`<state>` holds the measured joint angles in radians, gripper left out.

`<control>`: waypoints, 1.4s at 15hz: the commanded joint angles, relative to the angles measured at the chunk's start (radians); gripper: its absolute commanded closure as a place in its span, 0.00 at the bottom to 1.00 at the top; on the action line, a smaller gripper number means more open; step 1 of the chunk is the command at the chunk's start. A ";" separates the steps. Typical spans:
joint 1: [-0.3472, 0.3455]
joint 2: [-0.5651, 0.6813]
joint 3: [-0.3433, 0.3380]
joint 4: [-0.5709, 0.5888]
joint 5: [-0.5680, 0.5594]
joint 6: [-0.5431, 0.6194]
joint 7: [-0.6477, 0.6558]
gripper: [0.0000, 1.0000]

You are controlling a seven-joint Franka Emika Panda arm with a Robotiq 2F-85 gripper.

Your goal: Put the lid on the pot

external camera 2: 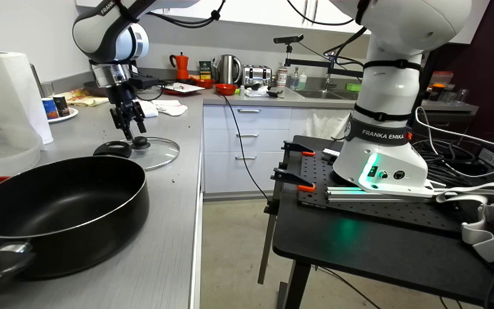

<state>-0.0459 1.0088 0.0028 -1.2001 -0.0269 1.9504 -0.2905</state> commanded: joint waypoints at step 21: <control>-0.012 0.076 0.010 0.143 -0.006 -0.083 0.018 0.75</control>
<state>-0.0506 1.0833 0.0034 -1.0836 -0.0285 1.8947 -0.2840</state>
